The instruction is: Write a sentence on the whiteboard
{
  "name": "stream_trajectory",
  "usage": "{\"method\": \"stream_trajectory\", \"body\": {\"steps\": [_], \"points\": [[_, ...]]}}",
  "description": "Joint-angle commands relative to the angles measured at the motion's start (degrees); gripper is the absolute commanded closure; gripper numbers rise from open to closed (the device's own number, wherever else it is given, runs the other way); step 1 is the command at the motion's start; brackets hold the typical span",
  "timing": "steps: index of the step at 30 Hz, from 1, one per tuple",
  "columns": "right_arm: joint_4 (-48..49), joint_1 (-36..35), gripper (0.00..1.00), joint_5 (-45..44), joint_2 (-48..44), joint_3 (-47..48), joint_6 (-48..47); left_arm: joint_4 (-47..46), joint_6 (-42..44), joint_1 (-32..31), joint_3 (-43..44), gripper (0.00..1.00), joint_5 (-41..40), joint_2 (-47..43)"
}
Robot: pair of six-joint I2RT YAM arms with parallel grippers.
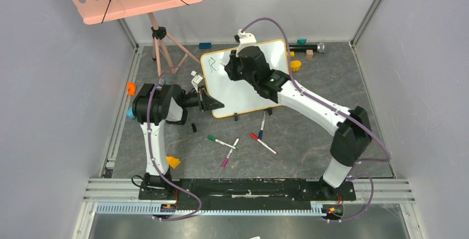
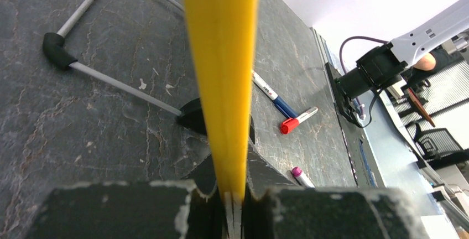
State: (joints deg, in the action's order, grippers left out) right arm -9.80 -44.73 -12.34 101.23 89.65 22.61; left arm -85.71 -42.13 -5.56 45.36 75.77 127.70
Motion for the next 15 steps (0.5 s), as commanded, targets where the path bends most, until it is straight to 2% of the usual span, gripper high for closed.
{"method": "stream_trajectory", "body": {"steps": [1, 9, 15], "points": [[3.6, 0.3, 1.00, -0.9, -8.2, -3.9, -1.0, -3.5, 0.5, -2.1, 2.2, 0.98, 5.4, 1.7], [4.2, 0.3, 1.00, -3.9, -18.4, -14.8, -0.6, -3.5, -0.2, -3.8, 2.2, 0.98, 7.1, 2.4], [4.5, 0.3, 1.00, -4.1, -23.4, -21.7, 0.7, -3.5, -2.1, -3.8, 2.3, 0.98, 4.8, 3.5]]}}
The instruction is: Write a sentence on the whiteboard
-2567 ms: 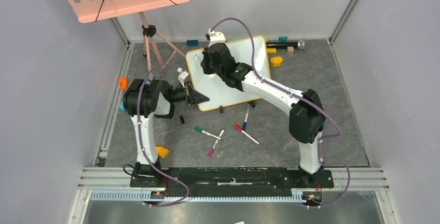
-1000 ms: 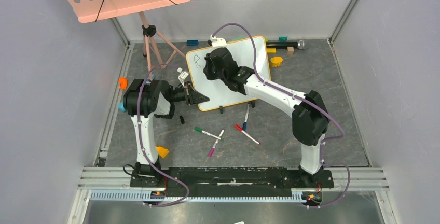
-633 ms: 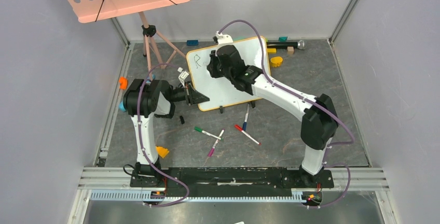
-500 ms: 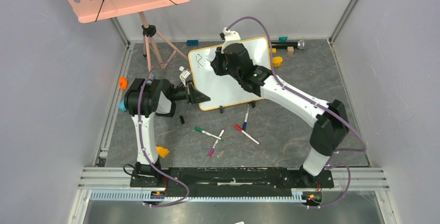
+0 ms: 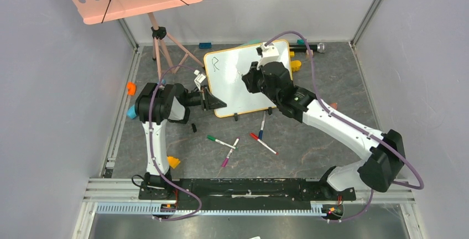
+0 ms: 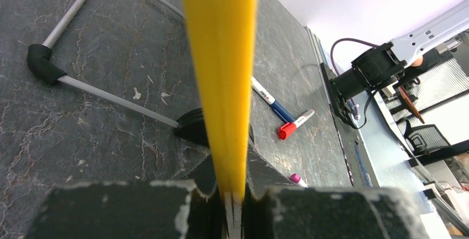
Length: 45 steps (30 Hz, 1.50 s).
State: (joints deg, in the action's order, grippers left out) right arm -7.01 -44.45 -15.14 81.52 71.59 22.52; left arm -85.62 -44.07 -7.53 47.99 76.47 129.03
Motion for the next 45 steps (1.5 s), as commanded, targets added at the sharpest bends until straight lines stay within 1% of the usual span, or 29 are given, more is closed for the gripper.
{"method": "stream_trajectory", "body": {"steps": [1, 5, 9, 14, 20, 23, 27, 35, 45], "points": [[1.8, 0.1, 1.00, -1.4, -4.3, -4.9, 1.0, -3.6, 0.2, -1.9, -0.6, 0.98, 3.4, 2.2], [1.3, 0.0, 1.00, -1.6, -7.0, -7.5, 1.2, -3.6, 1.4, -2.0, -1.6, 0.98, 0.8, 2.3], [0.1, 0.0, 1.00, -2.0, -8.9, -9.1, 1.0, -3.6, 1.5, -2.0, -0.7, 0.98, 4.8, 2.5], [0.7, 0.1, 1.00, -1.7, -10.5, -11.8, 2.3, -3.6, 3.6, -1.2, -1.8, 0.98, 4.7, 1.6], [-0.4, -0.5, 1.00, -0.4, -10.8, -11.4, 2.9, -3.6, 6.9, -1.1, -2.2, 0.98, 3.1, 1.8], [-1.3, -0.8, 1.00, -0.7, -11.2, -10.9, 2.6, -3.6, 6.3, -1.1, -1.1, 0.98, 4.9, 2.4], [-1.6, -1.0, 1.00, -1.2, -11.3, -10.9, 2.5, -3.6, 6.2, -1.2, -1.3, 0.98, 4.6, 2.6], [-1.3, -1.3, 1.00, -0.9, -9.0, -8.9, 2.2, -3.6, 5.3, -2.0, -0.4, 0.98, 5.3, 3.4], [-1.1, -1.4, 1.00, -1.4, -0.9, 0.1, -0.2, -3.6, 5.1, -2.0, 0.0, 0.98, 5.4, 3.6]]}}
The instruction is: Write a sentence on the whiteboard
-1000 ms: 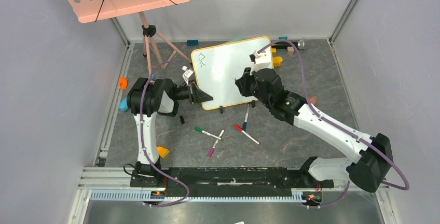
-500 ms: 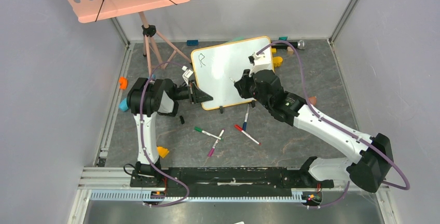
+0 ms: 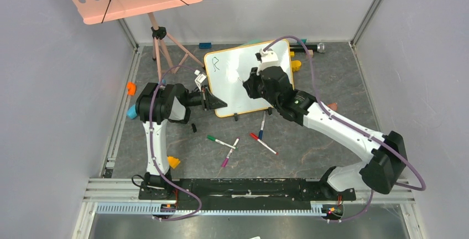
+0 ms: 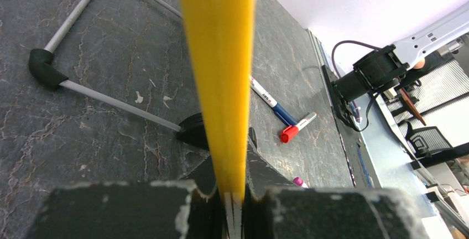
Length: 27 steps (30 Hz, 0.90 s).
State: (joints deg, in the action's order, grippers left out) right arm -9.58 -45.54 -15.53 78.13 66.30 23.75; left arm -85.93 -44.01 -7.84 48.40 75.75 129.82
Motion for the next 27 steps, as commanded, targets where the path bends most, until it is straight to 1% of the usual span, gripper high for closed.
{"method": "stream_trajectory", "body": {"steps": [1, 9, 16, 17, 20, 22, 24, 27], "points": [[1.5, -0.4, 1.00, -1.1, 3.7, 6.4, -1.6, -3.3, 5.1, -1.6, -0.4, 0.98, 6.2, 2.8], [2.0, -0.6, 1.00, -1.6, 9.5, 13.0, -4.0, -3.3, 4.6, -1.8, -0.1, 0.98, 6.8, 3.0], [1.7, -0.6, 1.00, -0.6, 11.9, 16.7, -6.4, -3.3, 4.4, -1.8, 0.0, 0.98, 6.3, 3.2], [1.7, -0.6, 1.00, -0.8, 12.2, 17.2, -6.2, -3.3, 4.5, -1.8, -0.1, 0.98, 6.3, 3.0], [-0.8, -0.4, 1.00, -2.8, 13.4, 19.2, -0.9, -3.3, 4.6, -1.8, -0.2, 0.98, 6.2, 3.0], [-1.4, -0.5, 1.00, 0.0, 14.1, 21.0, -1.1, -3.3, 4.6, -1.9, -0.2, 0.98, 6.1, 3.0], [-2.0, -0.6, 1.00, 2.4, 15.3, 23.1, -4.0, -3.3, 4.7, -1.8, -0.2, 0.98, 6.1, 3.0], [1.0, -0.7, 1.00, 2.7, 16.1, 21.9, -6.1, -3.3, 4.7, -1.8, -0.2, 0.98, 6.3, 3.0]]}}
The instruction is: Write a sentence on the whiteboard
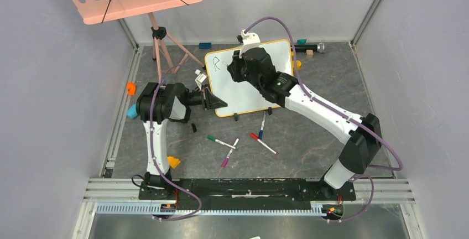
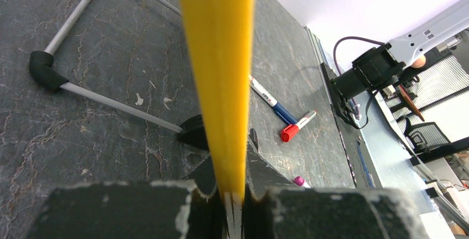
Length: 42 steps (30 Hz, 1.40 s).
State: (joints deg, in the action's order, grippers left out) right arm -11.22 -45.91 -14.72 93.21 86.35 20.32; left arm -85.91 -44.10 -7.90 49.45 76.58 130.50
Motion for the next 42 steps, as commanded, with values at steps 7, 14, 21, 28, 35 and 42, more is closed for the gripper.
{"method": "stream_trajectory", "body": {"steps": [7, 14, 21, 28, 35, 42], "points": [[-0.3, -0.5, 1.00, -1.5, 5.0, 5.8, -3.7, -3.3, 4.7, -1.8, -1.3, 0.98, 5.6, 2.3], [-0.9, -0.4, 1.00, -4.3, 7.9, 8.6, -5.0, -3.3, 4.8, -1.8, -1.4, 0.98, 5.5, 2.3], [-1.3, -0.4, 1.00, -5.4, 10.6, 11.3, -4.3, -3.3, 4.7, -1.8, -1.5, 0.98, 5.4, 2.3], [-2.3, -0.3, 1.00, -6.5, 13.5, 14.2, -4.3, -3.3, 4.6, -1.8, -1.4, 0.98, 5.5, 2.4], [-2.6, 0.2, 1.00, -7.9, 15.1, 15.2, -4.0, -3.3, 4.5, -1.8, -1.3, 0.98, 5.5, 2.3], [-2.3, 0.7, 1.00, -8.4, 16.3, 15.9, -4.1, -3.3, 4.3, -1.8, -1.2, 0.98, 5.6, 2.4]]}}
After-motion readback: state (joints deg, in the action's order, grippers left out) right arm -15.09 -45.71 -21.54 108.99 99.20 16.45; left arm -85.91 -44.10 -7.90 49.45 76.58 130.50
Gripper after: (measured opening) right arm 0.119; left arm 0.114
